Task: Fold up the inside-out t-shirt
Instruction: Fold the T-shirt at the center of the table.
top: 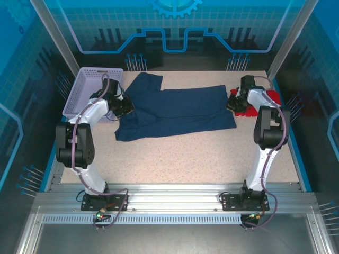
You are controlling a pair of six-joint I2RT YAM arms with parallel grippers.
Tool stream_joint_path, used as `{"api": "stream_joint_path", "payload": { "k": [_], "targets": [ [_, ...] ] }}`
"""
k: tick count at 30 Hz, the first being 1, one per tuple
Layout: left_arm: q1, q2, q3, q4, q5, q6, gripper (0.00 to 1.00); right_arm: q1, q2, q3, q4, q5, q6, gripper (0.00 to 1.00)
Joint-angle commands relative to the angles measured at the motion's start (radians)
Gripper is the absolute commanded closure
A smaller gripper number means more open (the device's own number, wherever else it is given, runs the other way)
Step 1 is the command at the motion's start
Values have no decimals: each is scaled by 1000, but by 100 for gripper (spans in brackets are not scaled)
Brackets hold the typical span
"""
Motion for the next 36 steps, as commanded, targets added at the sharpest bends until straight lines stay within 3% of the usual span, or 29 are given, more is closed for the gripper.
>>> {"api": "stream_joint_path", "payload": {
  "k": [1, 7, 14, 18, 30, 34, 36],
  "targets": [
    [14, 29, 33, 9, 5, 22, 100, 12, 40, 67, -46, 24, -15, 81],
    [15, 74, 68, 10, 9, 23, 100, 12, -7, 87, -77, 81, -45, 70],
    [19, 84, 90, 16, 5, 18, 100, 65, -126, -79, 18, 18, -55, 65],
    [24, 97, 117, 11, 12, 18, 100, 94, -83, -101, 18, 11, -50, 65],
    [52, 172, 176, 17, 0, 19, 100, 60, -84, -179, 10, 118, -64, 72],
    [52, 237, 223, 23, -9, 19, 93, 60, -77, -168, 10, 112, -63, 72],
    [52, 262, 271, -10, -29, 32, 81, 60, -84, -161, 2, 114, -68, 72]
  ]
}}
